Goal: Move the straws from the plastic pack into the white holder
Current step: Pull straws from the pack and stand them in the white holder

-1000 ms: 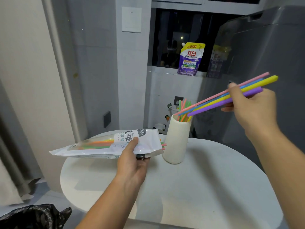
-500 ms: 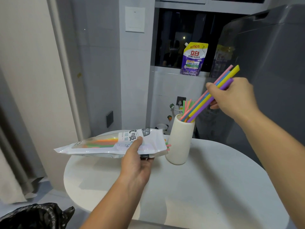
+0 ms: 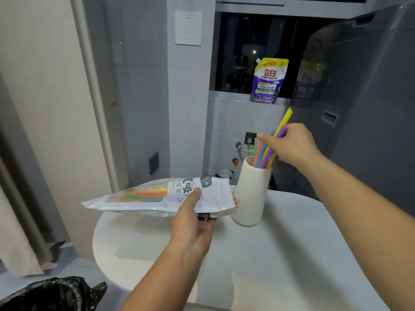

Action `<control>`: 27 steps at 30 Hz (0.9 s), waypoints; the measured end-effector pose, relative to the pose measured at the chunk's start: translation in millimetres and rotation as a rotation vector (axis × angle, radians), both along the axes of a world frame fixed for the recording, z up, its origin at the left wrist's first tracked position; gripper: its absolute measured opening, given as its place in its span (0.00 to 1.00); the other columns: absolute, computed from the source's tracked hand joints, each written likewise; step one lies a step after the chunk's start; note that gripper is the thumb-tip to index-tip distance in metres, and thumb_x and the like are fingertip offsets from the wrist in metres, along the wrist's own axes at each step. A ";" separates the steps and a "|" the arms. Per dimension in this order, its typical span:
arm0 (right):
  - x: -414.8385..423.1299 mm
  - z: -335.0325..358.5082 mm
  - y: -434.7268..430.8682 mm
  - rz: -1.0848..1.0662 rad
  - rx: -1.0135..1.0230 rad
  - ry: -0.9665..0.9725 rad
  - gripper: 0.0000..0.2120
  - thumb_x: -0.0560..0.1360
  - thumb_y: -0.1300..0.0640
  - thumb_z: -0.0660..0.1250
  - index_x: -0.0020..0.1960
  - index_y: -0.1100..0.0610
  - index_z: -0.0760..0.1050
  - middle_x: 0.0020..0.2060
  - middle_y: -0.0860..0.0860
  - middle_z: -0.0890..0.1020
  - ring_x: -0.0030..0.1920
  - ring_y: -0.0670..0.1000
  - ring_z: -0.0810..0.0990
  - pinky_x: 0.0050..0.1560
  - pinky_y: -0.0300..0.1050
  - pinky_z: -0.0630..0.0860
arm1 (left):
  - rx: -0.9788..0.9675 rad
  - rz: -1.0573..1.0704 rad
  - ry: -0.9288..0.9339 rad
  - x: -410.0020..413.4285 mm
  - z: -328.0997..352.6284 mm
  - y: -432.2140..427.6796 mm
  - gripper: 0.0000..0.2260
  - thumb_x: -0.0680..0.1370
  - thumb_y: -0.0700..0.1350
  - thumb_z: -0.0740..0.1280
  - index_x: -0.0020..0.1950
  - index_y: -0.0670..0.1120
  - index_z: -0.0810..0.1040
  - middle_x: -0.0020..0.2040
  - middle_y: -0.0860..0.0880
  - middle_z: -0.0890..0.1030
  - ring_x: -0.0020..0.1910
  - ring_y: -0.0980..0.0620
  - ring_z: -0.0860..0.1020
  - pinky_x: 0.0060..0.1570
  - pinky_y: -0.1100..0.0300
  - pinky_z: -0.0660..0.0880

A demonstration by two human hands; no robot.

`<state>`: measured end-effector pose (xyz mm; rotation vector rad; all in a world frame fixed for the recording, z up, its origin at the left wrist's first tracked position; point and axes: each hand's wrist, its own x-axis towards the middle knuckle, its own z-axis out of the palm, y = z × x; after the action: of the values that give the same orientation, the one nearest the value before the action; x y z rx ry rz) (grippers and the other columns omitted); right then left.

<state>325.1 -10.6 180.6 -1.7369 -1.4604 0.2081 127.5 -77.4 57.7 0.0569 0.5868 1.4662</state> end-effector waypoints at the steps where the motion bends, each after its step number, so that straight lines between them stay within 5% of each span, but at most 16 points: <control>1: -0.2 -1.7 1.1 0.001 0.017 0.009 0.22 0.72 0.41 0.74 0.46 0.61 0.79 0.43 0.56 0.84 0.41 0.54 0.83 0.46 0.53 0.83 | 0.002 -0.002 0.002 0.1 0.0 0.0 0.17 0.80 0.36 0.68 0.69 0.44 0.77 0.61 0.44 0.85 0.56 0.46 0.85 0.41 0.53 0.84; 7: 1.9 -6.9 -0.7 -0.005 0.124 0.045 0.28 0.70 0.42 0.76 0.65 0.53 0.73 0.47 0.52 0.80 0.45 0.52 0.82 0.46 0.52 0.84 | 0.005 0.003 -0.008 0.3 0.7 -1.2 0.17 0.80 0.36 0.68 0.69 0.44 0.77 0.61 0.45 0.86 0.53 0.47 0.85 0.37 0.55 0.85; 11: -2.3 -10.9 -8.7 -0.006 0.231 -0.069 0.19 0.79 0.45 0.65 0.67 0.52 0.75 0.50 0.51 0.79 0.46 0.48 0.79 0.46 0.44 0.77 | 0.004 0.002 -0.002 0.4 0.1 -1.7 0.18 0.80 0.36 0.68 0.71 0.44 0.76 0.62 0.44 0.85 0.54 0.46 0.85 0.36 0.55 0.84; 15: -11.6 -18.9 -27.5 -0.020 0.270 -0.077 0.17 0.81 0.45 0.60 0.63 0.53 0.78 0.58 0.53 0.75 0.50 0.51 0.79 0.51 0.46 0.75 | 0.015 -0.004 -0.017 -0.7 0.5 -1.3 0.19 0.80 0.36 0.68 0.71 0.44 0.76 0.62 0.44 0.85 0.59 0.45 0.84 0.49 0.49 0.83; 18: -25.0 -26.0 -53.3 0.014 0.300 0.048 0.11 0.80 0.47 0.63 0.45 0.51 0.79 0.44 0.52 0.79 0.41 0.49 0.77 0.42 0.46 0.72 | 0.021 -0.004 -0.032 -1.6 2.8 -2.6 0.19 0.80 0.36 0.68 0.71 0.44 0.76 0.61 0.44 0.85 0.57 0.45 0.85 0.41 0.50 0.85; 20: -37.9 -41.0 -68.4 0.070 0.206 0.143 0.17 0.80 0.47 0.62 0.36 0.54 0.74 0.33 0.51 0.77 0.35 0.51 0.74 0.38 0.47 0.69 | 0.036 -0.016 -0.034 -2.1 4.6 -3.7 0.19 0.80 0.36 0.68 0.71 0.44 0.76 0.61 0.44 0.85 0.57 0.45 0.85 0.38 0.51 0.85; 27: -71.7 -88.6 -84.0 0.137 -0.207 0.652 0.22 0.83 0.45 0.55 0.44 0.61 0.75 0.28 0.51 0.76 0.24 0.53 0.71 0.27 0.43 0.69 | 0.166 -0.011 0.115 -0.1 6.4 -5.8 0.18 0.80 0.39 0.69 0.70 0.45 0.77 0.61 0.45 0.86 0.55 0.48 0.86 0.47 0.52 0.84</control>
<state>253.5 -94.6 92.0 -1.5157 -1.0907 0.9324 127.4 -83.3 64.1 0.2753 0.5555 1.5052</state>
